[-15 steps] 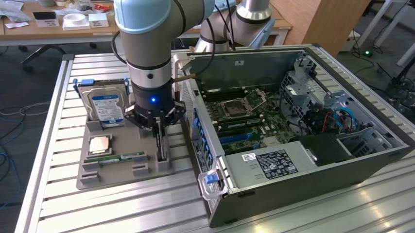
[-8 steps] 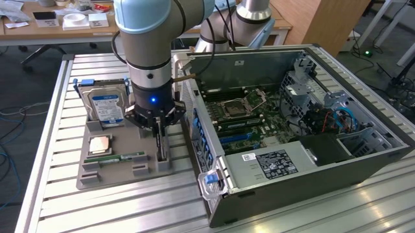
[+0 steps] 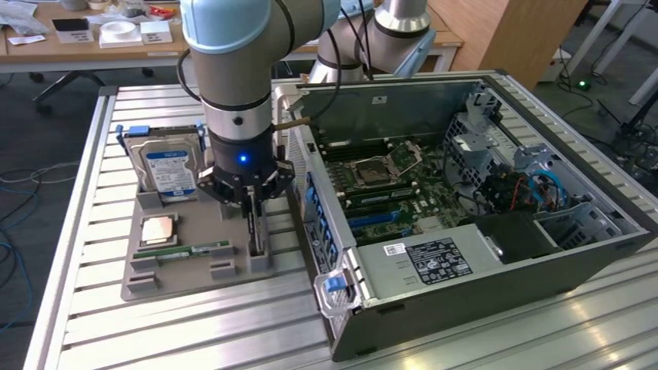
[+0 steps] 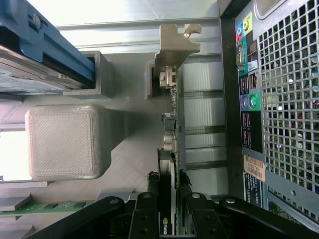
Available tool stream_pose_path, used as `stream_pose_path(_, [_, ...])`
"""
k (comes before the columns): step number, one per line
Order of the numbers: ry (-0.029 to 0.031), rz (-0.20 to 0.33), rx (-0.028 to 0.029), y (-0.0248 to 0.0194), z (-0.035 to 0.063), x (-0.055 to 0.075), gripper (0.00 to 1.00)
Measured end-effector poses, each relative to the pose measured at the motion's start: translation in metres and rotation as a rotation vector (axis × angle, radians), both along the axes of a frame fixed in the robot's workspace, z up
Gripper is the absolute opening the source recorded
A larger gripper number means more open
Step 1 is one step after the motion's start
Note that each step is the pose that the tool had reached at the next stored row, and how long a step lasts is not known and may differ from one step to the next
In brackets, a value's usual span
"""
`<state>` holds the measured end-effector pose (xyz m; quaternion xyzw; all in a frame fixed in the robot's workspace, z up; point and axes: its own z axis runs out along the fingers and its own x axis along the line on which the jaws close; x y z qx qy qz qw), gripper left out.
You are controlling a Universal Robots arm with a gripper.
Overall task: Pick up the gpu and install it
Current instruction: 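Pick up the gpu and move the gpu toward the slot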
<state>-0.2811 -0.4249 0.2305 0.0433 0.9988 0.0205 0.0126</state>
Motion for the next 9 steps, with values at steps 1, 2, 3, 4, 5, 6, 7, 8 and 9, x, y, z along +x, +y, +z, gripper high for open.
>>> stream_pose_path(1, [0.0000,0.000,0.0000,0.0000,0.0000,0.0000,0.26])
stream_pose_path(2, [0.0000,0.000,0.0000,0.0000,0.0000,0.0000,0.26])
stream_pose_path(3, [0.0000,0.000,0.0000,0.0000,0.0000,0.0000,0.26])
stream_pose_path(4, [-0.0002,0.000,0.0002,0.0000,0.0000,0.0000,0.26])
stream_pose_path(5, [-0.0003,0.000,0.0003,0.0000,0.0002,0.0001,0.26])
stream_pose_path(6, [-0.0002,0.000,0.0002,0.0001,0.0006,0.0001,0.26])
stream_pose_path(7, [-0.0001,0.000,0.0000,0.0000,0.0012,0.0000,0.26])
stream_pose_path(8, [0.0000,0.000,0.0000,0.0000,0.0019,0.0000,0.26])
stream_pose_path(9, [0.0000,0.000,0.0000,0.0000,0.0025,0.0000,0.26])
